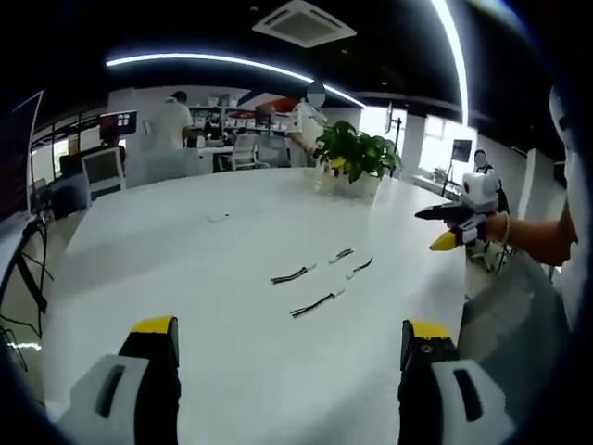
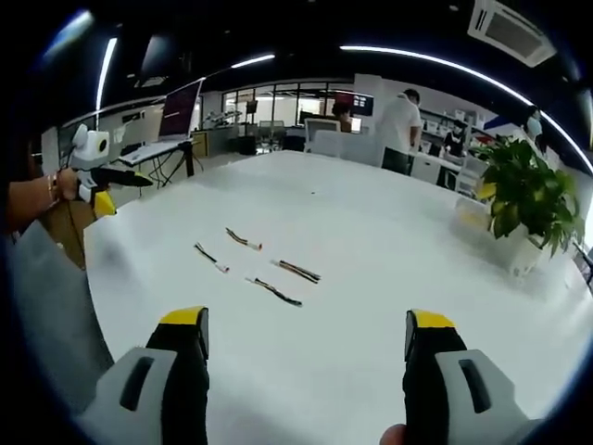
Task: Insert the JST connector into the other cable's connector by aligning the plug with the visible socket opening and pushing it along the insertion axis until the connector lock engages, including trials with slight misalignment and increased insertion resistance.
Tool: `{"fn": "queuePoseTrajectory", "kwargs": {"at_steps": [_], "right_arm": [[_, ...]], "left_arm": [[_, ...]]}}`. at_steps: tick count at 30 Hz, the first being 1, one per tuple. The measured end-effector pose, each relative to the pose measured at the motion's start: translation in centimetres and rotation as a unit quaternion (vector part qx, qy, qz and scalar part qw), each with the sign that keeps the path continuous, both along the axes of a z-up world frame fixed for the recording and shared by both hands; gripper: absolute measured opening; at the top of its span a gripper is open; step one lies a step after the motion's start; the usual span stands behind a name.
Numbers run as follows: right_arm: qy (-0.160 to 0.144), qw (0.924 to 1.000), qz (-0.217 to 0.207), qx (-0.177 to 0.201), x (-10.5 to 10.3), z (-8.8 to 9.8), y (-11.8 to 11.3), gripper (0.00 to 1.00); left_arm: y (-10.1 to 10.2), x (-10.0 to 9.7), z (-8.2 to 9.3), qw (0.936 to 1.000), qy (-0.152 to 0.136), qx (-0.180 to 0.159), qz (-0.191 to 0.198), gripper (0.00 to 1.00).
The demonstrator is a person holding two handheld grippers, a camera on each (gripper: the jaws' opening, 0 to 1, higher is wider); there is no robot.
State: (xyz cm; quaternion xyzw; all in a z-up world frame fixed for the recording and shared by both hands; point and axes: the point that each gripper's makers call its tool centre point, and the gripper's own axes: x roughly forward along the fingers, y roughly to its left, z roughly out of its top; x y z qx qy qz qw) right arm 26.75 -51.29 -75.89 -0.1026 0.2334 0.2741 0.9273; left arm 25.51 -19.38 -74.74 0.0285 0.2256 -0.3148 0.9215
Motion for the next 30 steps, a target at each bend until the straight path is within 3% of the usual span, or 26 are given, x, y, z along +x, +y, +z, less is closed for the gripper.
{"fn": "queuePoseTrajectory", "kwargs": {"at_steps": [30], "right_arm": [[-0.009,0.9988,0.035,-0.032,2.8,0.3,0.5,0.85]], "left_arm": [[-2.0,3.9,0.3,0.9984,-0.003,0.029,-0.048,0.99]]}}
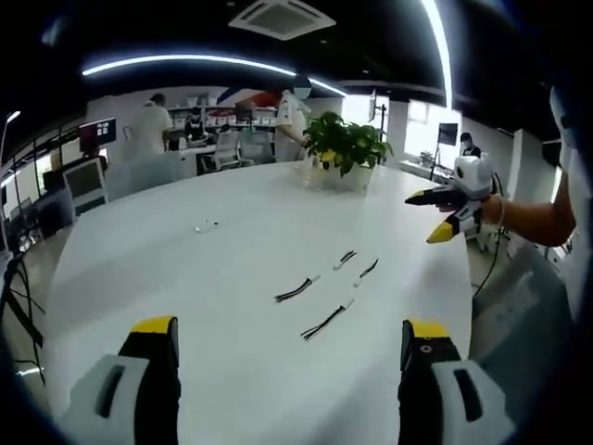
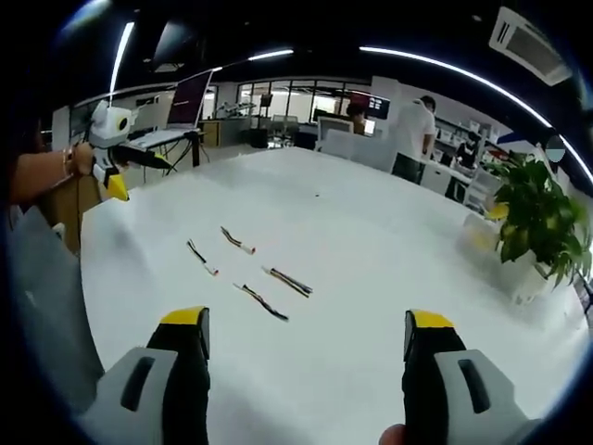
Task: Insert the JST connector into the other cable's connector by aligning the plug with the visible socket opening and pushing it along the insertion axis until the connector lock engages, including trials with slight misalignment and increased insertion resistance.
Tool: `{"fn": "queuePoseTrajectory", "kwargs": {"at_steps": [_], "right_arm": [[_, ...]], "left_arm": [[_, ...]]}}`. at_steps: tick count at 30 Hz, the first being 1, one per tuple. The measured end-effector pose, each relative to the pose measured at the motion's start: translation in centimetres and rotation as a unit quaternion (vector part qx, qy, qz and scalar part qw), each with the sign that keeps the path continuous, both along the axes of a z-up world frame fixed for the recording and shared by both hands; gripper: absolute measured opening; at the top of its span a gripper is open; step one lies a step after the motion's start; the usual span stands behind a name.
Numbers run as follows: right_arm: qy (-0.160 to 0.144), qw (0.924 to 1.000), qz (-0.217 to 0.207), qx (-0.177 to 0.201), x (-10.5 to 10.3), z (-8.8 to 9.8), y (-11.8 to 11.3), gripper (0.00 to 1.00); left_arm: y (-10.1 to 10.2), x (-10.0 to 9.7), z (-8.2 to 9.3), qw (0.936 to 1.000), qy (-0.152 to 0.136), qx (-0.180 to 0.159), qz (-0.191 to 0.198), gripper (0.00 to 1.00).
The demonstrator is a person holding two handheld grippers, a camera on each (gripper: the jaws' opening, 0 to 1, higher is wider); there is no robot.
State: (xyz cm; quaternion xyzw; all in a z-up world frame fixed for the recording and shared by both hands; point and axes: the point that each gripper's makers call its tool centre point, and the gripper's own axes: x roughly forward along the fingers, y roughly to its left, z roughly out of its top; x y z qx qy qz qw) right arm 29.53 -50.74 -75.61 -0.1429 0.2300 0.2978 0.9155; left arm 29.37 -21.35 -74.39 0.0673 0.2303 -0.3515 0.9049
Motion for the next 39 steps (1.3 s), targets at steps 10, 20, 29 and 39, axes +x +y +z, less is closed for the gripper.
{"fn": "queuePoseTrajectory", "kwargs": {"at_steps": [10,20,29,39], "right_arm": [[0.0,0.9998,0.015,-0.013,0.9,-0.5,0.3,0.85],[0.0,0.9991,0.033,-0.027,2.0,-0.9,0.8,0.84],[0.003,0.9975,0.056,-0.042,2.7,-1.4,1.6,0.84],[0.002,0.996,0.071,-0.053,3.8,-1.7,2.0,0.83]], "left_arm": [[-0.3,1.5,-0.1,0.9998,-0.003,0.013,-0.014,0.99],[-0.9,2.6,-0.7,0.9993,-0.003,0.023,-0.031,0.99],[-1.4,3.7,-0.9,0.9984,-0.005,0.032,-0.046,0.99],[-2.2,4.9,-1.5,0.9966,-0.005,0.046,-0.068,0.99]]}}
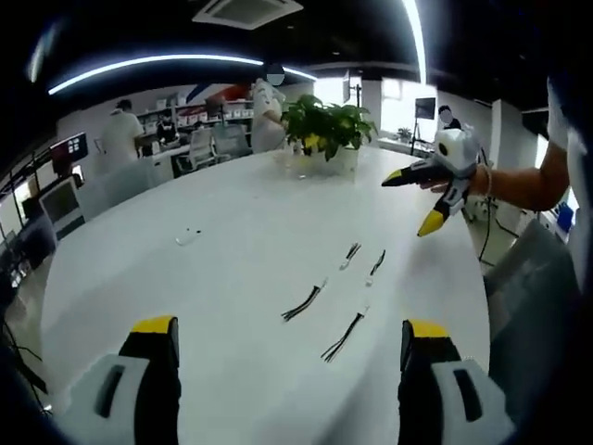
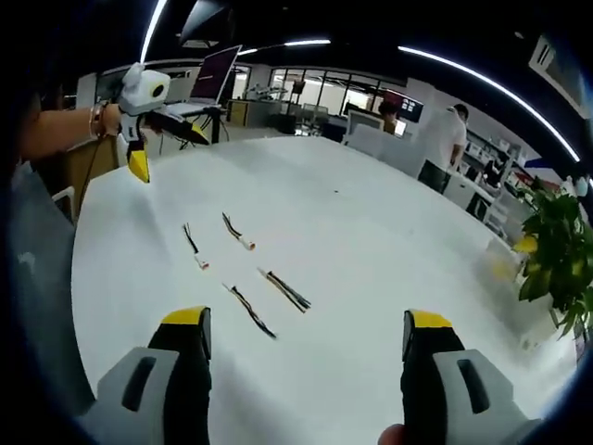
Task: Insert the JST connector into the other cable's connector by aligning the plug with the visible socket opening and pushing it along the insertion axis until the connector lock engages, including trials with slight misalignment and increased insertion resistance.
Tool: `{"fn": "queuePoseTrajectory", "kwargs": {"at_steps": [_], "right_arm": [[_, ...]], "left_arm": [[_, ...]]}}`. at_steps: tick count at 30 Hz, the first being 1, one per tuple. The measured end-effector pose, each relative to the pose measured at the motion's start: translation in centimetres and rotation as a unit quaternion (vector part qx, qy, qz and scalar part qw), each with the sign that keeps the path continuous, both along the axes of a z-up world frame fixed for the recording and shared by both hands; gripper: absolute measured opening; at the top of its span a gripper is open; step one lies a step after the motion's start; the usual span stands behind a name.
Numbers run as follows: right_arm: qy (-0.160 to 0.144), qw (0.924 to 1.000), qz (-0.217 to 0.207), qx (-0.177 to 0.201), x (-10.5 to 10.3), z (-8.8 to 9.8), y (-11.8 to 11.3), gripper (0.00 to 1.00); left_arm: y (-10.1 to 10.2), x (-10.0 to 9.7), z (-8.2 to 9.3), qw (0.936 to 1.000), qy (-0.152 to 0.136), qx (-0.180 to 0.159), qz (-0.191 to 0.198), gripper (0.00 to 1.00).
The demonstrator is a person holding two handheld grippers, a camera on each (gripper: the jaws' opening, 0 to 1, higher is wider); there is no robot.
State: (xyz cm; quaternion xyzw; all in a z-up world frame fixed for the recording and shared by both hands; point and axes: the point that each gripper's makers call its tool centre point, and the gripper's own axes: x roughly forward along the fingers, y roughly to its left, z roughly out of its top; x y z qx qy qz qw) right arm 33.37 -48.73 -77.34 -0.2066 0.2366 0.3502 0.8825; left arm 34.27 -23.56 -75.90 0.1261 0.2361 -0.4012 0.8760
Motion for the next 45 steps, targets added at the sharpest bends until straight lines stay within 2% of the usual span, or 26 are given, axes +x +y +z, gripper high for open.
{"fn": "queuePoseTrajectory", "kwargs": {"at_steps": [18,32,45], "right_arm": [[0.004,0.9995,0.026,-0.016,1.6,-1.2,0.6,0.81],[0.009,0.9984,0.049,-0.028,2.7,-2.5,1.1,0.79],[0.015,0.9966,0.073,-0.036,3.8,-3.7,2.3,0.77]], "left_arm": [[-2.1,1.9,-1.0,0.9989,-0.001,0.018,-0.044,0.97],[-4.3,2.3,-2.3,0.9968,0.002,0.03,-0.075,0.95],[-4.9,4.1,-3.9,0.9955,0.011,0.029,-0.09,0.92]]}}
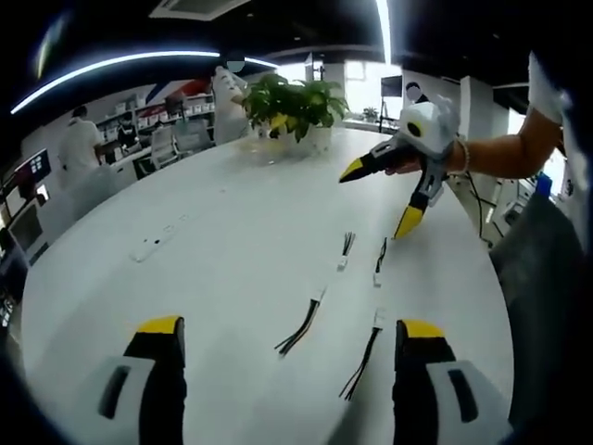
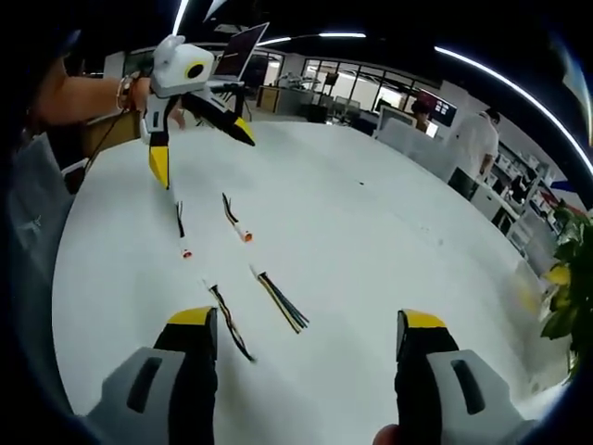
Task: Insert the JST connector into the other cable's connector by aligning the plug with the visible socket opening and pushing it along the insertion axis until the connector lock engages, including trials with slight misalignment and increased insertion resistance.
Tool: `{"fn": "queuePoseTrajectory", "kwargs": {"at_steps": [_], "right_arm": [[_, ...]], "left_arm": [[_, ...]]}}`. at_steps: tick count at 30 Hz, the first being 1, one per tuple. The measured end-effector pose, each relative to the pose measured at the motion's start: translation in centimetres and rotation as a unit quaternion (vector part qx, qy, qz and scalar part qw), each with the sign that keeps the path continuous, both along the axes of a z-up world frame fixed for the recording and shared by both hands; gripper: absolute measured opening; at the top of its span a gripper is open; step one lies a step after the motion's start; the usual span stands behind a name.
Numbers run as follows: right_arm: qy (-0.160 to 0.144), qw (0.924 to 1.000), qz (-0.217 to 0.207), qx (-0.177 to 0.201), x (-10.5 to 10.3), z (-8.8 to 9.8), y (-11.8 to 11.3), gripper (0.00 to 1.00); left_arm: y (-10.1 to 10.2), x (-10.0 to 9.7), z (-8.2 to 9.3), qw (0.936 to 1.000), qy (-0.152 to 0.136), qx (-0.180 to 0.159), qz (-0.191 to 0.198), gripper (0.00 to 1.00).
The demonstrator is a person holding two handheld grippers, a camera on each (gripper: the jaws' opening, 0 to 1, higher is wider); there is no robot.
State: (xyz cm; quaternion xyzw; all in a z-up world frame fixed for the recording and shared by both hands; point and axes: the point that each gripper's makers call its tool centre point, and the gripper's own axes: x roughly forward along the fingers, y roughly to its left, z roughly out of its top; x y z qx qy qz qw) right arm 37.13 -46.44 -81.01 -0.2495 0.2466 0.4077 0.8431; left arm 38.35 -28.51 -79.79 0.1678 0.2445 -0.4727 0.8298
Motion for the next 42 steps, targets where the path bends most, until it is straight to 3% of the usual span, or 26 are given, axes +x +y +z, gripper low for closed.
{"fn": "queuePoseTrajectory", "kwargs": {"at_steps": [14,23,31,42], "right_arm": [[0.005,0.9997,0.026,-0.005,1.3,-0.7,0.7,0.69],[0.011,0.9985,0.053,0.001,2.1,-1.0,1.4,0.57],[0.018,0.9973,0.071,0.001,2.1,-1.4,1.8,0.53],[0.034,0.9938,0.106,0.006,1.2,-2.1,2.9,0.41]], "left_arm": [[-1.5,0.6,-1.1,0.9997,0.005,0.008,-0.024,0.86],[-3.1,0.3,-1.9,0.9991,0.013,0.005,-0.039,0.76],[-3.7,0.5,-2.1,0.9988,0.013,0.0,-0.048,0.71],[-4.6,0.0,-3.1,0.9974,0.027,-0.003,-0.067,0.57]]}}
